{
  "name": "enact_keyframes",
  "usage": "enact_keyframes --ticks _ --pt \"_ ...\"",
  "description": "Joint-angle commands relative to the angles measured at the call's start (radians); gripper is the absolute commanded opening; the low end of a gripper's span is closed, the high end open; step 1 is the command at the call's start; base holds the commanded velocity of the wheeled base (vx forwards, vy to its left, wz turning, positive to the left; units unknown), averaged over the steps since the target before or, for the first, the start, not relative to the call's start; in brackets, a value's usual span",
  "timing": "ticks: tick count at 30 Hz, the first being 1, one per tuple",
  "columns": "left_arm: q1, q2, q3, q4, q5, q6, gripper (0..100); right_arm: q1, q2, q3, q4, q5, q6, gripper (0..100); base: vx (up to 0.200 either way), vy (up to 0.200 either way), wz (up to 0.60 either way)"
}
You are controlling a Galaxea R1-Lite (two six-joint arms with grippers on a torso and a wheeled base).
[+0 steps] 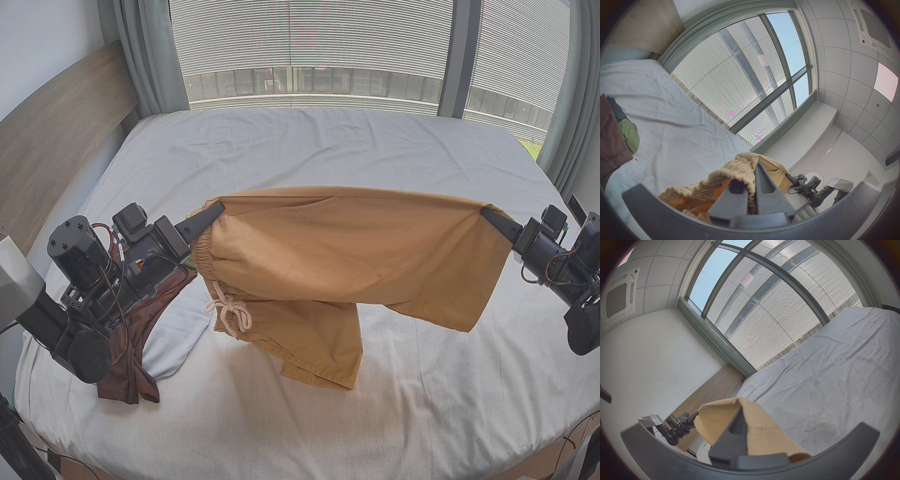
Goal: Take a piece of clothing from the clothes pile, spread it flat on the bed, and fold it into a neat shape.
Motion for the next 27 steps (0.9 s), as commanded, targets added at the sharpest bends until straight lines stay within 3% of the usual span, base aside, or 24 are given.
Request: enact_keyframes --ticks 1,18,27 --pt "0.001 -0.001 0.002 -0.001 0.001 -0.001 0 0.004 0.013 0.003 0.000 -0.001 0.000 0 0.000 0.000 0.00" --pt "0.024 -0.001 0.006 -0.001 -0.002 -0.001 0 0.008 0.013 0.003 -0.002 -0.001 0.000 0 0.000 0.000 0.00" --pt "0.025 -0.001 0.011 -0.001 -0.001 0.044 0 0.031 0.023 0.001 -0.002 -0.002 0.000 0 0.000 0.000 0.00"
